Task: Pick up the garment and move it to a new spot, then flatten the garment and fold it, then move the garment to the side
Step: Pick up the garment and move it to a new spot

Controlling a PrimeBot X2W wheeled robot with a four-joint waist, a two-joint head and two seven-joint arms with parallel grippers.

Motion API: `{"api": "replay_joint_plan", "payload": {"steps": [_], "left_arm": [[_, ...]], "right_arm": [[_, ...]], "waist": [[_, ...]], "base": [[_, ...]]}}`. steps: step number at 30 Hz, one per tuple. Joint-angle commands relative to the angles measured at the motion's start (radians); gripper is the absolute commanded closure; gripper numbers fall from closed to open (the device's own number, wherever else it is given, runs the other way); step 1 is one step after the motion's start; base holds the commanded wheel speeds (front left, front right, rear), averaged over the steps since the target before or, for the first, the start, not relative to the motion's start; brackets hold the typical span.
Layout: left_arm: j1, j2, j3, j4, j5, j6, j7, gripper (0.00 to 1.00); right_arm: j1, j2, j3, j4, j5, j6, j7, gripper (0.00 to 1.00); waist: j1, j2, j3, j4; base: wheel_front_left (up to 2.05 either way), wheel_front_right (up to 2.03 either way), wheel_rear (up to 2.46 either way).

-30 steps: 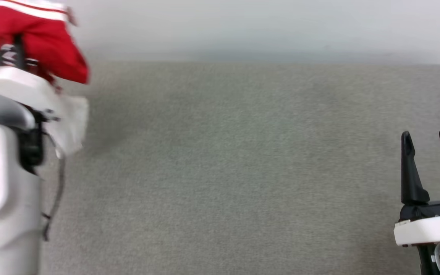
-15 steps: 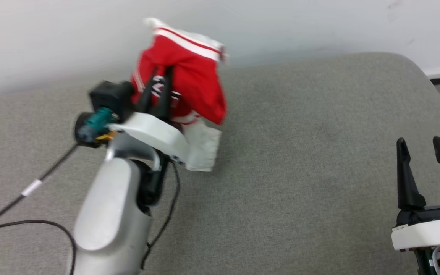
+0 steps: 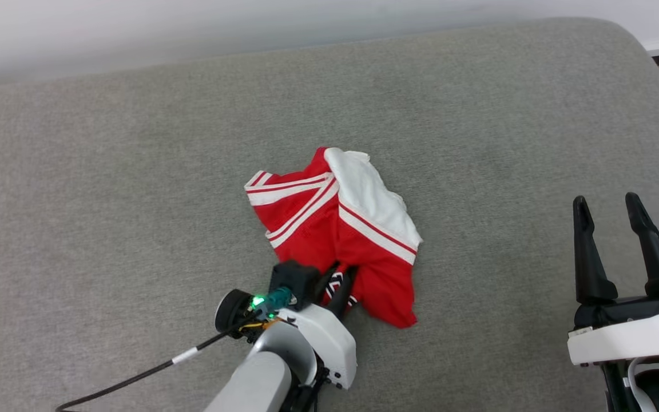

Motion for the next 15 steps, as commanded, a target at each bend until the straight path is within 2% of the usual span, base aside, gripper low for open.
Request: {"api": "replay_joint_plan", "payload": {"steps": [1, 2, 9, 15], "left_arm": [[0.004, 0.0, -0.017, 0.005, -0.004, 0.003, -0.016, 0.51], [0.006, -0.001, -0.032, 0.007, -0.01, 0.005, -0.024, 0.0], [-0.047, -0.001, -0.098, -0.036, -0.018, 0.037, -0.143, 0.0], [-0.047, 0.005, -0.06, -0.08, -0.031, 0.085, -0.192, 0.0]], "right_arm": [[-0.015, 0.002, 0.002, 0.009, 0.0, 0.0, -0.007, 0.0], [-0.017, 0.002, 0.001, 0.011, -0.002, 0.0, -0.01, 0.0], [-0.013, 0.002, -0.012, 0.027, -0.025, 0.0, -0.005, 0.0], [0.018, 0.002, -0.028, 0.025, -0.035, 0.0, 0.014, 0.0]], "waist": [[0.0, 0.0, 0.006, 0.017], [0.0, 0.0, 0.003, 0.026], [0.0, 0.0, -0.042, 0.093], [0.0, 0.0, -0.1, 0.145]], "base": [[0.0, 0.0, 0.0], [0.0, 0.0, 0.0], [0.0, 0.0, 0.0], [0.0, 0.0, 0.0]]}}
